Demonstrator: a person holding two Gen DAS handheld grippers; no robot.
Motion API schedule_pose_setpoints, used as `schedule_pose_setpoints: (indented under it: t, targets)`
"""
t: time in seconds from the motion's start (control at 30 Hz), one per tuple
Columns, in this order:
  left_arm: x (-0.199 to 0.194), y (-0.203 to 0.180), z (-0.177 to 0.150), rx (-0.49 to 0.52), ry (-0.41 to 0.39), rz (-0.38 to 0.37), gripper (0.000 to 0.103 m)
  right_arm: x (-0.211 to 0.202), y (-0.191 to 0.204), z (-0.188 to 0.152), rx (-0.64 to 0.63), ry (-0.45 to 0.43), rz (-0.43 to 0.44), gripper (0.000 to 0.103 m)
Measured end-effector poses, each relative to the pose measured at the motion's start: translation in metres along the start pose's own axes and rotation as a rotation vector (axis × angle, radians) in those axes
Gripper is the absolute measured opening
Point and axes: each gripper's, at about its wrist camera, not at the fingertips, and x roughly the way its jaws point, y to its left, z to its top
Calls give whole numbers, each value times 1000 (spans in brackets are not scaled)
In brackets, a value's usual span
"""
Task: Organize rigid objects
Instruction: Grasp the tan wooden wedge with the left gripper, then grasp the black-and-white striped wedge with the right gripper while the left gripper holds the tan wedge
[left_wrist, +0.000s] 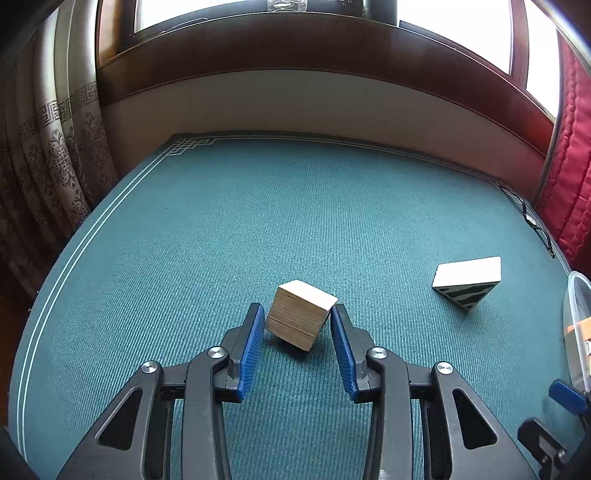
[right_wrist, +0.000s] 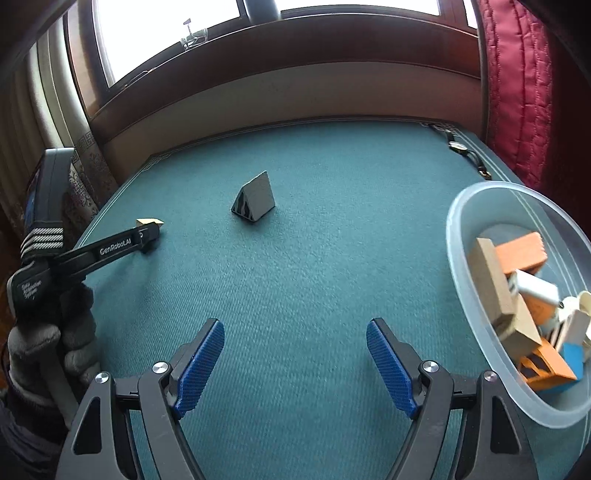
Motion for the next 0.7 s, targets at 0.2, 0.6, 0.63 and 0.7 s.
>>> schedule_pose_setpoints:
  t: [0.2,0.6,0.63,0.7]
  targets:
    - [0,4,-1,-23,3,-4,38,37,3,35,-16,10,-34,82]
    - [2,7,-1,-34,15,-1,38,74,27,70,-111,5,-42,82]
    - [2,7,-1,-35,16,0,38,75,29,73,-116,4,-47,82]
    - [2,6,-1,-39,18,1,38,80,33,77,-129,6,-54,82]
